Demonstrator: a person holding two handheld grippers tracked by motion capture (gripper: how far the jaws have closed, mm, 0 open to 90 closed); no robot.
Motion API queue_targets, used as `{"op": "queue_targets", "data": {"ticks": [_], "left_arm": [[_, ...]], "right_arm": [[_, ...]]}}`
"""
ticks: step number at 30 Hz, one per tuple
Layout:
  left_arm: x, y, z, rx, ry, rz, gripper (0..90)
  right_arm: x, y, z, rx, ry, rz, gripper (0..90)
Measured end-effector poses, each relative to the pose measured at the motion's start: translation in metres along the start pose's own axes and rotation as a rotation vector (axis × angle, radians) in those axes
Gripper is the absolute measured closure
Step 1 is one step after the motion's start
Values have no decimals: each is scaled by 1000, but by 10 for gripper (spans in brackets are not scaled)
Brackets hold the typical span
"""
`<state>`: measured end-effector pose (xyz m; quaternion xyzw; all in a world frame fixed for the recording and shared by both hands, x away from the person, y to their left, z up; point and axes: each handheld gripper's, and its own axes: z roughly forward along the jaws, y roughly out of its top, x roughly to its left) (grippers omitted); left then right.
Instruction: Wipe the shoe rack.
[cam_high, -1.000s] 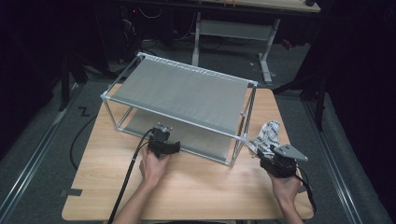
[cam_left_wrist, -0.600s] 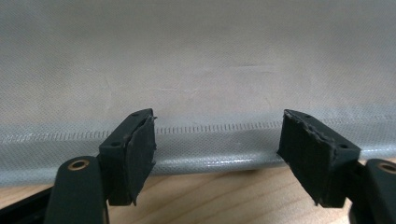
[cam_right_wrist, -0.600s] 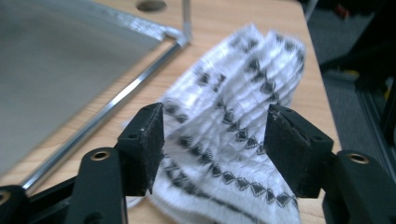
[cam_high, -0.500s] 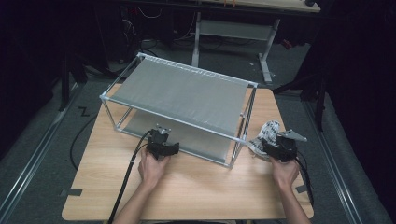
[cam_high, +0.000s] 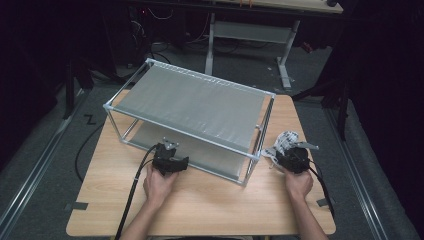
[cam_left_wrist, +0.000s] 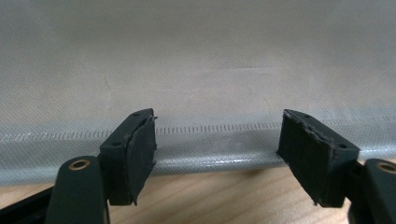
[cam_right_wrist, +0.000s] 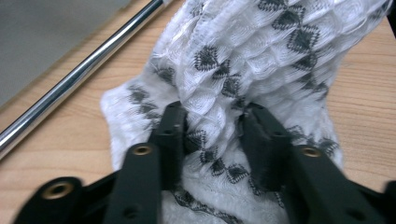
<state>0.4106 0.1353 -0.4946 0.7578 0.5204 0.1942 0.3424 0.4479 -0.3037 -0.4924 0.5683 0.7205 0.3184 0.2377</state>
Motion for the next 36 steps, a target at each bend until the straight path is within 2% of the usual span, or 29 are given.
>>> {"op": "queue_targets", "data": {"ticks": [4, 7, 10, 16, 23, 28, 29, 33, 35, 36], "left_arm": [[0, -1, 0, -6, 2, 1, 279], [-1, -3, 1, -28, 1, -6, 279], [-5, -6, 5, -28, 25, 37, 284], [-5, -8, 7, -48, 24, 39, 284], [-5, -9, 7, -52, 24, 37, 285], [-5, -9, 7, -54, 26, 34, 285], [-5, -9, 7, -54, 26, 33, 285], [-5, -9, 7, -55, 27, 31, 286], [-5, -9, 7, -50, 26, 36, 286], [-5, -9, 7, -51, 27, 36, 286]], "right_arm": [[2, -1, -3, 2, 17, -33, 734], [3, -1, -7, -1, 35, -54, 772], [5, -1, -14, -23, 63, -67, 780], [15, 2, -34, -44, 85, -143, 785], [37, 1, -58, -51, 161, -238, 785], [57, -7, -58, -24, 227, -291, 783], [61, -9, -57, -13, 247, -286, 782], [68, -16, -47, 16, 254, -301, 763], [71, -18, -43, 27, 264, -293, 711], [72, -18, -40, 32, 267, -290, 641]]}}
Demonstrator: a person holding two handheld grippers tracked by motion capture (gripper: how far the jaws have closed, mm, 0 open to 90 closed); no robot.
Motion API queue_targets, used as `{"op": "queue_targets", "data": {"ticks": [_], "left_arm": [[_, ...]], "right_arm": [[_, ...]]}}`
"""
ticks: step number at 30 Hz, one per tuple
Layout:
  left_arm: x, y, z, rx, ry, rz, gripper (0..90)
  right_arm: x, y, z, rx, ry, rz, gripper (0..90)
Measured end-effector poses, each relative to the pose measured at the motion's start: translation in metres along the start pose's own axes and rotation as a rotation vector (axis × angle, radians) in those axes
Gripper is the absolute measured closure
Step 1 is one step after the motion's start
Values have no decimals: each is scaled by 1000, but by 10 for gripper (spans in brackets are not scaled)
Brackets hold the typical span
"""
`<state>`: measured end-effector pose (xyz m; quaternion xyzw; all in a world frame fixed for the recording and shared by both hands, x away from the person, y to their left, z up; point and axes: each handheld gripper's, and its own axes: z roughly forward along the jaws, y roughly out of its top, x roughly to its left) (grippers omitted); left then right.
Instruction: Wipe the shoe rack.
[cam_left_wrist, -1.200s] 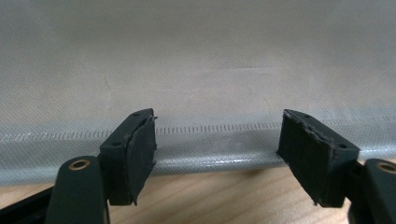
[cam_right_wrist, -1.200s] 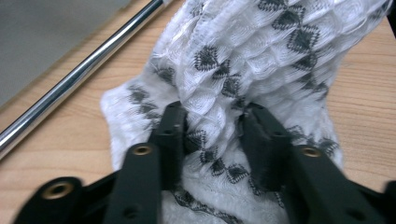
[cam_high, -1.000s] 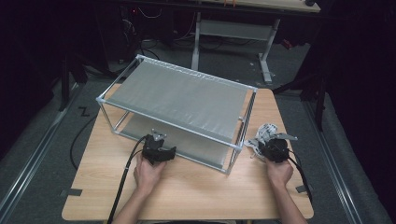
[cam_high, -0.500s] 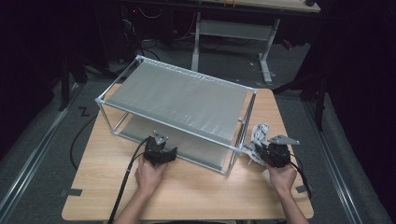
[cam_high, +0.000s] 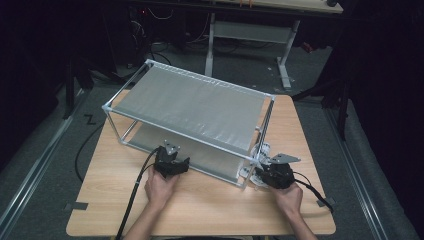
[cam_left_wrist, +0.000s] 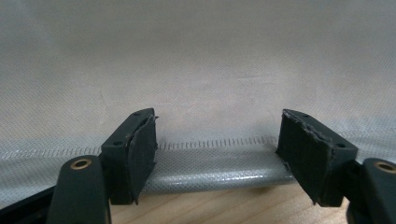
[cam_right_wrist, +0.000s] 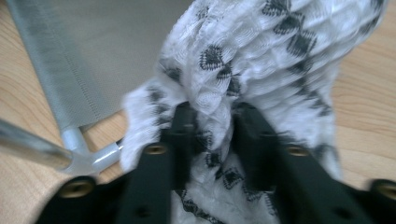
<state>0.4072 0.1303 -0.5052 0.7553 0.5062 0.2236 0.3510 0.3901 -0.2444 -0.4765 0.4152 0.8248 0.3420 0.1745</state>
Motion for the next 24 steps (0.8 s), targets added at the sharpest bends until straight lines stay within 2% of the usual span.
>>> {"op": "queue_targets", "data": {"ticks": [4, 7, 10, 12, 15, 17, 18, 21, 24], "left_arm": [[0, 0, 0, 0, 0, -1, 286], [0, 0, 0, 0, 0, -1, 286], [0, 0, 0, 0, 1, -1, 286], [0, 0, 0, -1, 2, -1, 287], [0, 0, 0, -1, 3, 0, 287], [0, 0, 0, 0, 3, 0, 286], [0, 0, 0, 0, 3, 0, 286], [0, 0, 1, 0, 3, 0, 286], [0, 0, 1, 1, 4, 0, 286]], "right_arm": [[-2, 1, 0, -18, 4, 21, 473], [-6, 4, -11, -66, 13, 42, 439], [-11, 7, -20, -108, 8, 69, 448], [-15, 9, -20, -118, -2, 87, 492], [-21, 13, -9, -109, -31, 105, 536], [-23, 14, 3, -89, -30, 125, 551], [-23, 14, 8, -80, -35, 120, 554], [-18, 11, 21, -54, -25, 117, 556], [-10, 7, 22, -49, -16, 101, 550]]}}
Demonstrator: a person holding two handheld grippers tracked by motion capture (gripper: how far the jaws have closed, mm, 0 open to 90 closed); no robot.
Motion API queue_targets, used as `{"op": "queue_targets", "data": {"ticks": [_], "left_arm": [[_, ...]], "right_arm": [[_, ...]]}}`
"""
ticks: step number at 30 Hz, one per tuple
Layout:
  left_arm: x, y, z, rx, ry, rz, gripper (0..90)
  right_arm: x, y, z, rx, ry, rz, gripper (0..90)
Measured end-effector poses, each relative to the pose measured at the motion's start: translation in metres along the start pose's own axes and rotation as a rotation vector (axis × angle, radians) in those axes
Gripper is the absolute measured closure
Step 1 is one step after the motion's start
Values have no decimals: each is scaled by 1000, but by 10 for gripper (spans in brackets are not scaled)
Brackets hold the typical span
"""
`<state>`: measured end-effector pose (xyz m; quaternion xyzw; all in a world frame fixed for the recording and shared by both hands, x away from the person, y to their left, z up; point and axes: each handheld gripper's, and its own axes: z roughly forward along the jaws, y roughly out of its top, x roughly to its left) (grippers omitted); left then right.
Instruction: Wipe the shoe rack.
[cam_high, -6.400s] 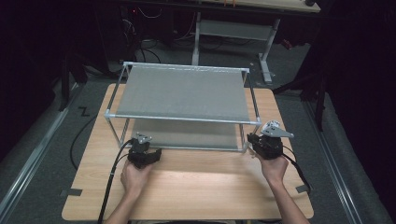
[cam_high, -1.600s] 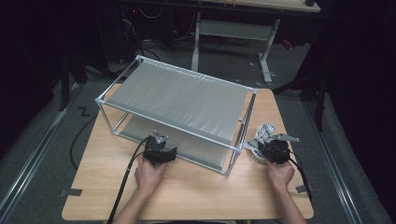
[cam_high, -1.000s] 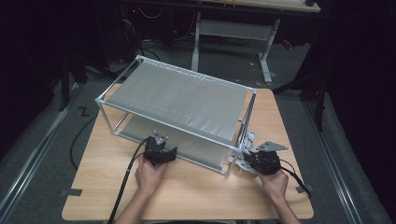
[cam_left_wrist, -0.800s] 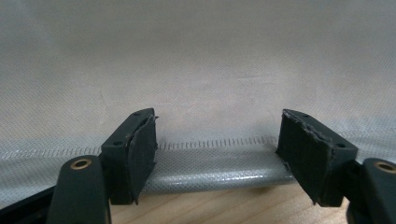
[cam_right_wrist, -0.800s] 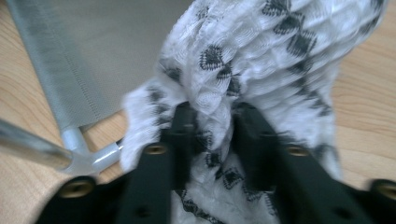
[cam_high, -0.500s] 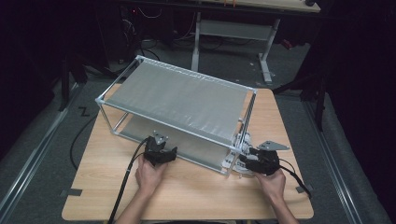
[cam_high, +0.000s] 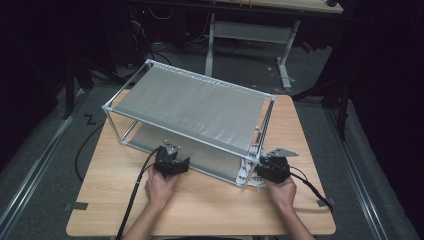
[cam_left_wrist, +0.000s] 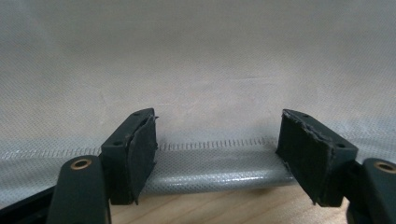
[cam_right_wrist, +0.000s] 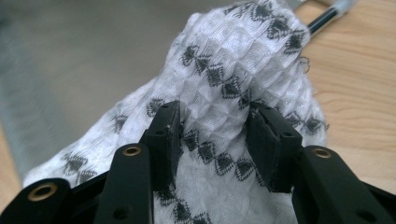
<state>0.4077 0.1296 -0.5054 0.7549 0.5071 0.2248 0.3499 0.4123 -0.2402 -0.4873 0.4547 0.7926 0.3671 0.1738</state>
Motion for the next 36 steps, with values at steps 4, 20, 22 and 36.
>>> {"op": "queue_targets", "data": {"ticks": [4, 20, 22, 36], "left_arm": [[0, 0, 0, 1, 3, -1, 285], [-1, 0, 1, -4, 6, -6, 286], [-1, 0, 1, -4, 6, -6, 286], [-1, 0, 1, -1, 12, -7, 287]], "right_arm": [[11, -9, -6, 11, 13, -50, 531], [7, -7, 3, 25, -84, -13, 429], [2, -4, 6, 23, -95, -2, 429], [-26, 13, 32, -13, -202, 58, 454]]}}
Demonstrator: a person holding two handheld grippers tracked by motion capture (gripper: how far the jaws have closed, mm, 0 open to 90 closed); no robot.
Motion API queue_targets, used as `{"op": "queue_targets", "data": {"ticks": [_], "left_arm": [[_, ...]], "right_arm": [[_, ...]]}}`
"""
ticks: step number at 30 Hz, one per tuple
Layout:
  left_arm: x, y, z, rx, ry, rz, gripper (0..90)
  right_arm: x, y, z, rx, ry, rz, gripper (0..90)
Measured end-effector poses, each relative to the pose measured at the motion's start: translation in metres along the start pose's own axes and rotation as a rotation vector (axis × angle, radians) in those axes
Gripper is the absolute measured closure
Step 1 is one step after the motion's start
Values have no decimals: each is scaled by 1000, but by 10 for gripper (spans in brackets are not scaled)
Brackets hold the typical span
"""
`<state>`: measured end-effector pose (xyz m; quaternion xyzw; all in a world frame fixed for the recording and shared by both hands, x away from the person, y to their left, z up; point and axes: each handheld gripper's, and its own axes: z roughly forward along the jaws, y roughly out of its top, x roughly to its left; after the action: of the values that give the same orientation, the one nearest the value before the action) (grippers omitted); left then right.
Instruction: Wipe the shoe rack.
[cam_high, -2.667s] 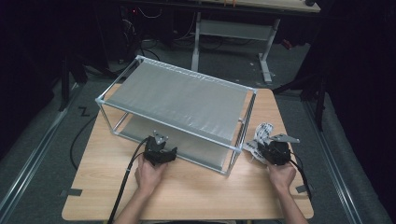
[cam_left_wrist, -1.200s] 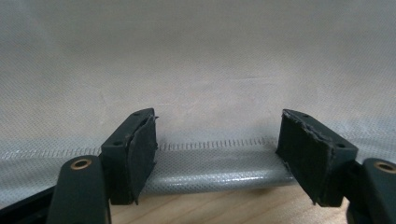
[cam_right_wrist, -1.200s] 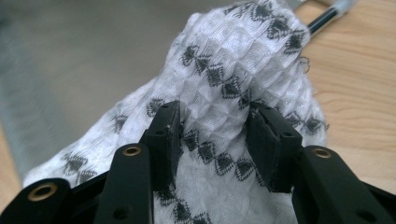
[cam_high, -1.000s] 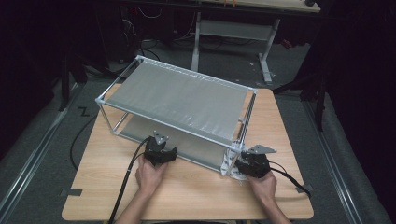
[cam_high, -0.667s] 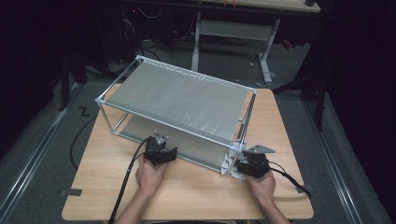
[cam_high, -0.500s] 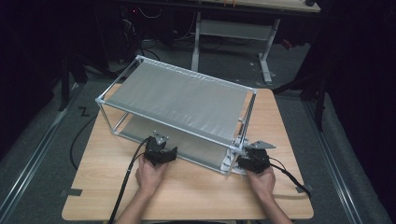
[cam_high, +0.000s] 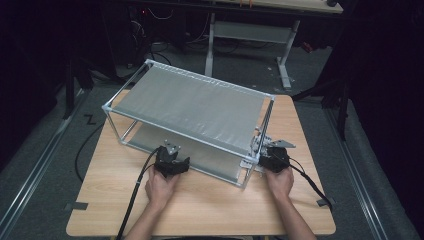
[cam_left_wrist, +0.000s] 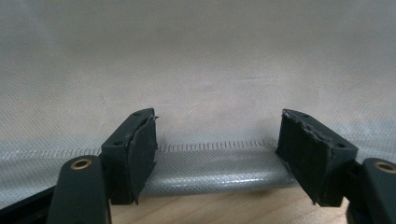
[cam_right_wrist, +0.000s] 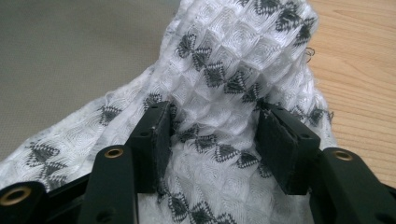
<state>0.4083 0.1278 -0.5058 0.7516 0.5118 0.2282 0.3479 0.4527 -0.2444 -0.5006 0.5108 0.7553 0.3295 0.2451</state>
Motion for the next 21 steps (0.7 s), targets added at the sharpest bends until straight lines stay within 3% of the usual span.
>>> {"op": "queue_targets", "data": {"ticks": [7, 13, 21], "left_arm": [[0, 0, 0, 1, 1, 2, 286], [0, 0, 0, 0, 1, 1, 287], [0, 0, 0, 1, 2, 3, 286]], "right_arm": [[7, -4, -8, 23, 20, -16, 457], [18, -12, -23, 26, 60, -67, 470], [27, -19, -37, 17, 142, -53, 462]]}}
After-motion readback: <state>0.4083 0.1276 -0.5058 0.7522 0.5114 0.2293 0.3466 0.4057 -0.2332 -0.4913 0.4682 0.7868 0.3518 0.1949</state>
